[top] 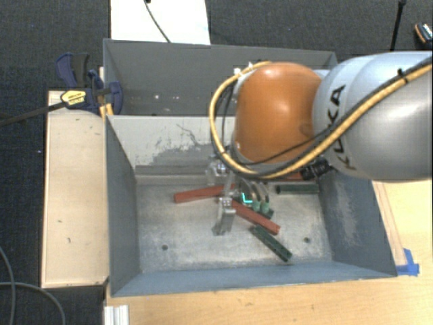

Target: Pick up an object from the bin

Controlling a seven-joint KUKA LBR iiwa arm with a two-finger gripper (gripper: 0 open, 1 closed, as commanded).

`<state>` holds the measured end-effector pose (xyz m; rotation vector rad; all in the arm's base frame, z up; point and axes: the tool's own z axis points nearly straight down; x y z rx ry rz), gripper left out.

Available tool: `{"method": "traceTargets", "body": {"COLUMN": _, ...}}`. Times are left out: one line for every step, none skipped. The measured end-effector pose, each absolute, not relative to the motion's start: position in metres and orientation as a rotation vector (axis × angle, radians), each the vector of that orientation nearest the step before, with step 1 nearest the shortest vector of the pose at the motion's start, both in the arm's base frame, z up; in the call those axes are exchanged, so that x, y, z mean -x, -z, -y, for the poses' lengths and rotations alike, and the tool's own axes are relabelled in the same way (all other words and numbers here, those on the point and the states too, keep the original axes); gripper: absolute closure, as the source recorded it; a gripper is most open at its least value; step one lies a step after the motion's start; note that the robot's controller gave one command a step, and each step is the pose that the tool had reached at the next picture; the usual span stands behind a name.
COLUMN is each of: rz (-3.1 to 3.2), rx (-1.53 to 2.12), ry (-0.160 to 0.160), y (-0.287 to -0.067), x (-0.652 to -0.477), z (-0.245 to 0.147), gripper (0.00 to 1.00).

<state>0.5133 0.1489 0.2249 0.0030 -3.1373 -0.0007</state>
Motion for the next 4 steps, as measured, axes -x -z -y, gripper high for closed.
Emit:
{"method": "traceTargets", "body": {"rz": 3.136, "rx": 0.090, "ry": -0.003, "y": -0.129, "x": -0.574, "z": -0.126, "gripper": 0.00}}
{"method": "traceTargets", "body": {"rz": 3.136, "rx": 0.067, "ry": -0.002, "y": -0.067, "x": -0.589, "z": -0.123, "gripper": 0.00}}
{"method": "traceTargets", "body": {"rz": 3.141, "rx": 0.076, "ry": 0.002, "y": -0.071, "x": -0.590, "z": -0.124, "gripper": 1.00}}
{"method": "traceTargets", "body": {"rz": 3.151, "rx": 0.094, "ry": 0.005, "y": -0.219, "x": -0.593, "z": -0.122, "gripper": 1.00}}
